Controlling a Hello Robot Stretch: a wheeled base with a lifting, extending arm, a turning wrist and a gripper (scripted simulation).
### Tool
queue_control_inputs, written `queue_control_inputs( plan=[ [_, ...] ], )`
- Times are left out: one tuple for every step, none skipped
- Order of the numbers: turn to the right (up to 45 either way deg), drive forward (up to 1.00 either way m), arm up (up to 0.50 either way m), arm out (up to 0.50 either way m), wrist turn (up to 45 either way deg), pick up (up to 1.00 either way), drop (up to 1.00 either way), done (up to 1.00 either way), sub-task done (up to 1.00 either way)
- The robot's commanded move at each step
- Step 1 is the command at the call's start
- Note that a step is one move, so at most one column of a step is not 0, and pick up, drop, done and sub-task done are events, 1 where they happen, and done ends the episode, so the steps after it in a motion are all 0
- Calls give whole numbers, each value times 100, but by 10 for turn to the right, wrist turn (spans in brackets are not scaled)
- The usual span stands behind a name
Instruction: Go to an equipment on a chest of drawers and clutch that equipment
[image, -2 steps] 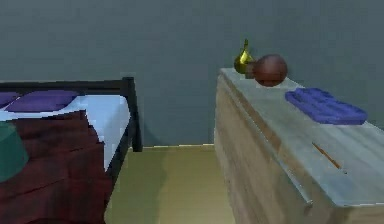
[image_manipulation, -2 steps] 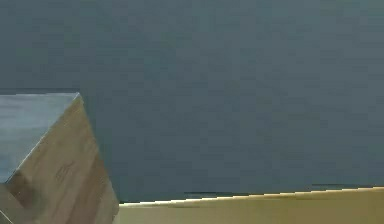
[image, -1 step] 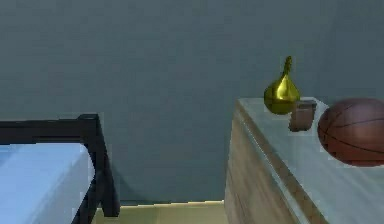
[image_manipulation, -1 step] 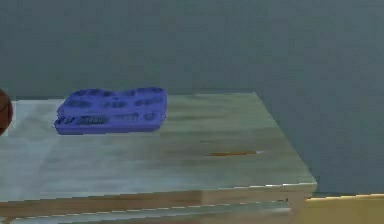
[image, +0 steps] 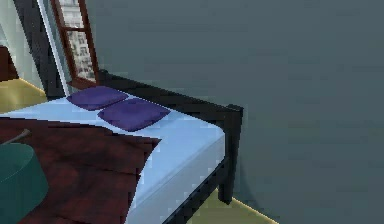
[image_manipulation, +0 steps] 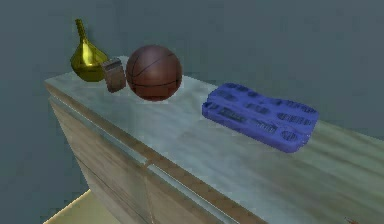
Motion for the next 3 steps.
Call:
queue_control_inputs(
  plan=[
    [0, 0, 50, 0, 0, 0, 0, 0, 0],
    [0, 0, 38, 0, 0, 0, 0, 0, 0],
    [0, 0, 0, 44, 0, 0, 0, 0, 0]
  ],
)
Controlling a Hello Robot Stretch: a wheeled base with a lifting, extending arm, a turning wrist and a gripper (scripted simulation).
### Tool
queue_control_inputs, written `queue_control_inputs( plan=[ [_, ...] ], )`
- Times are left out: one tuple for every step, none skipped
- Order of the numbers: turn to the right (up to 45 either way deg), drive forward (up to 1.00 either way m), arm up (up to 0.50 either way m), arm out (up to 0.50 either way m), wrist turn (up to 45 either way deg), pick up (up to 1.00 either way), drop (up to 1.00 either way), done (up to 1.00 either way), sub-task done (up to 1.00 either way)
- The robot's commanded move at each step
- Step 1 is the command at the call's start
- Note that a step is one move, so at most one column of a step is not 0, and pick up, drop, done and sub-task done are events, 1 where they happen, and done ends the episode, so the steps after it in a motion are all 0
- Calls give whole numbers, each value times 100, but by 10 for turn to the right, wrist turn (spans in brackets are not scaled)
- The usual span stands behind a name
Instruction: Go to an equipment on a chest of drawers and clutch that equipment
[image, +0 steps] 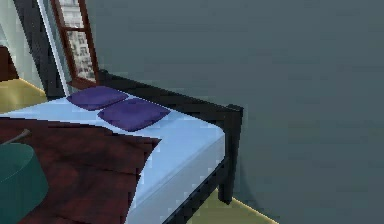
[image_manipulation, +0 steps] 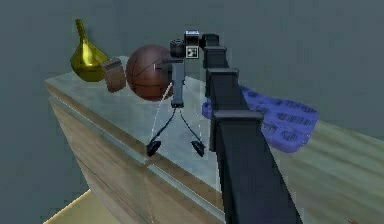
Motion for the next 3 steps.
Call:
queue_control_inputs(
  plan=[
    [0, 0, 0, 0, 450, 0, 0, 0, 0],
    [0, 0, 0, 0, 450, 0, 0, 0, 0],
    [0, 0, 0, 0, 450, 0, 0, 0, 0]
  ],
)
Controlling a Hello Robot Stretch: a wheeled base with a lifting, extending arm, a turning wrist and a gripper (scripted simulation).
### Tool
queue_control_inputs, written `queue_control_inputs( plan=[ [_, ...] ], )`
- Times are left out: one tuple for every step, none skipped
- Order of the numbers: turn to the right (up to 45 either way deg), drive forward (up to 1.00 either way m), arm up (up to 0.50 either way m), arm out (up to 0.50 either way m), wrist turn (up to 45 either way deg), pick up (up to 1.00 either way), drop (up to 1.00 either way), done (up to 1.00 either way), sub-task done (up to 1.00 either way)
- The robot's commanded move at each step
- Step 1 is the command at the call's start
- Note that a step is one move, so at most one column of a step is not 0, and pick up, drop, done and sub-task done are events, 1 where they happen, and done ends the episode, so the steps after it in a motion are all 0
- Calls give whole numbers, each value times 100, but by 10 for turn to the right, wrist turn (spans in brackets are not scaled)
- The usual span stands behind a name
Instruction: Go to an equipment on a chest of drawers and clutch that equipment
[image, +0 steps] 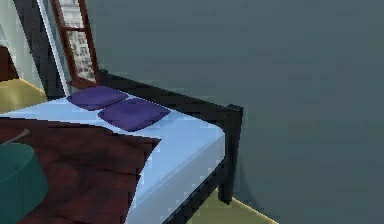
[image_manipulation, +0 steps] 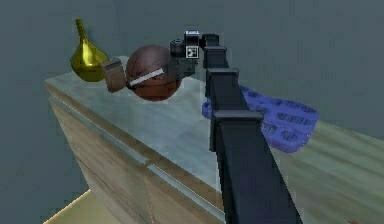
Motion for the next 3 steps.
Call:
queue_control_inputs(
  plan=[
    [0, 0, 0, 0, 90, 0, 0, 0, 0],
    [0, 0, 0, 0, 0, 100, 0, 0, 0],
    [0, 0, 0, 0, 0, 0, 0, 100, 0]
  ],
)
